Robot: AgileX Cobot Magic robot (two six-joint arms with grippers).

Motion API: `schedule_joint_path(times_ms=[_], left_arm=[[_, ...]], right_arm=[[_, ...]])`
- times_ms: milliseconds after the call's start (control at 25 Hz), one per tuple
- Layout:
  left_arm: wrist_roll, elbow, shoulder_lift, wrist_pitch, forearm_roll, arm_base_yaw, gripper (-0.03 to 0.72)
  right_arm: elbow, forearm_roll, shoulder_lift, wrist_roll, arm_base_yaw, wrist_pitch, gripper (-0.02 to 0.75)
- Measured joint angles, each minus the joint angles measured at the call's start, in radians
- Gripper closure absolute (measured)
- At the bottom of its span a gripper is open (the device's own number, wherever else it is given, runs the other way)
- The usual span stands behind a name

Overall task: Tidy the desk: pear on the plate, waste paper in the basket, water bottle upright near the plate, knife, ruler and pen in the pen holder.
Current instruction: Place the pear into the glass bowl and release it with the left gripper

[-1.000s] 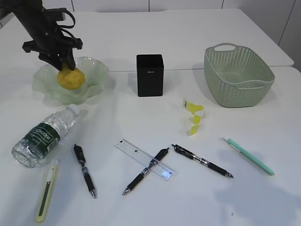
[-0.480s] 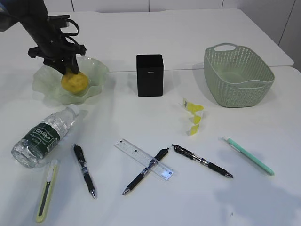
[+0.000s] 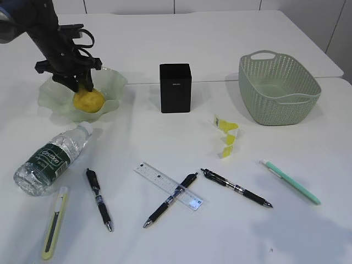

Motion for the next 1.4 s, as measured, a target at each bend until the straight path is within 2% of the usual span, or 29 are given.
schedule_joint_path(times_ms=[280,520,760,1400], left_arm=[[0.0,0.0,0.006,-0.003,0.0,0.0,0.274],[0.0,0.0,0.006,-0.007,-0.016,0.0,0.226],[0.0,0.0,-0.003,-0.009,-0.029,0.0,0.128],[0.0,0.0,-0.19,0.054,-0.003,0.0,0.111]], right_arm=[[-0.001,0.0,0.0,-0.022,0.0,0.0,0.243],[-0.001,0.0,0.0,-0.024,0.0,0.0,0.243],[-0.001,0.0,0.0,-0.024,0.0,0.0,0.243],[-0.002,-0.016,0.0,-0.024,0.0,-0.036,0.243]])
